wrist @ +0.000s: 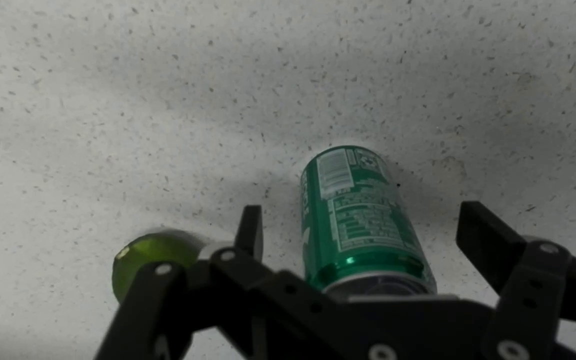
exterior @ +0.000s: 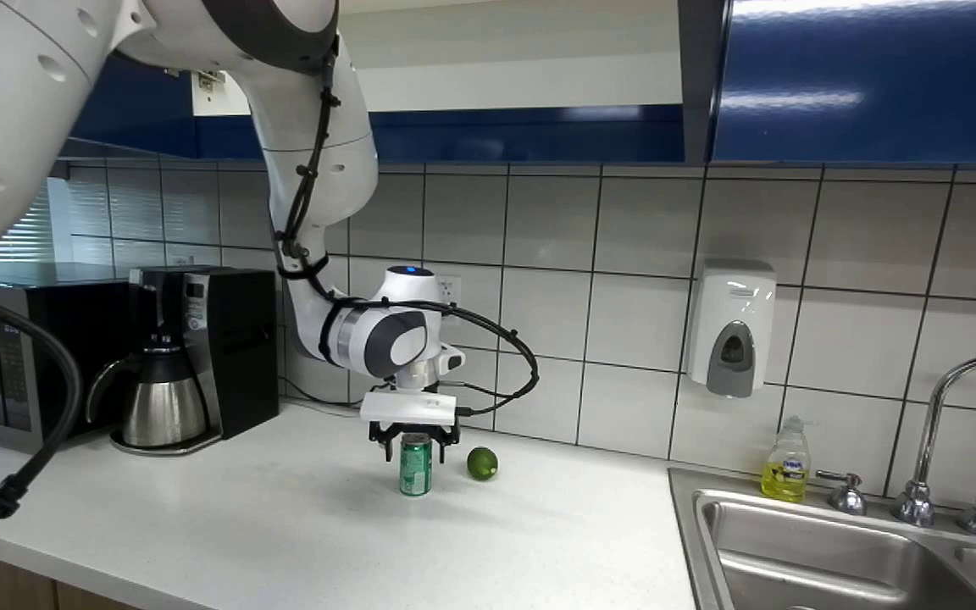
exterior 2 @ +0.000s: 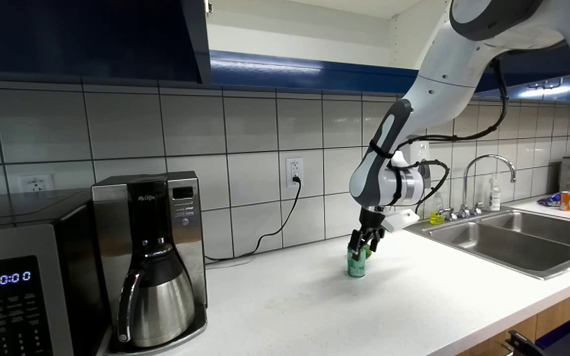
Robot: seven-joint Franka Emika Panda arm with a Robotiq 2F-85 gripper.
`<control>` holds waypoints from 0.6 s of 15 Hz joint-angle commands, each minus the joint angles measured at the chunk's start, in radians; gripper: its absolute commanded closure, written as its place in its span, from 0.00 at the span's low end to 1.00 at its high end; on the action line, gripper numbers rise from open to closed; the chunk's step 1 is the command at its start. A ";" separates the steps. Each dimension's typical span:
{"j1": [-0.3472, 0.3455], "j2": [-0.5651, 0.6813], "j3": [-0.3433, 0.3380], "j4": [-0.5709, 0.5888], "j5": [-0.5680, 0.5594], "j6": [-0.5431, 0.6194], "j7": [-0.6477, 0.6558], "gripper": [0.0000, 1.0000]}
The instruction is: Move the can of sprite to the bottom shelf of the cabinet
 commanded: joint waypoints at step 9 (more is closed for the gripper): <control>-0.046 0.035 0.047 0.022 -0.031 0.063 0.014 0.00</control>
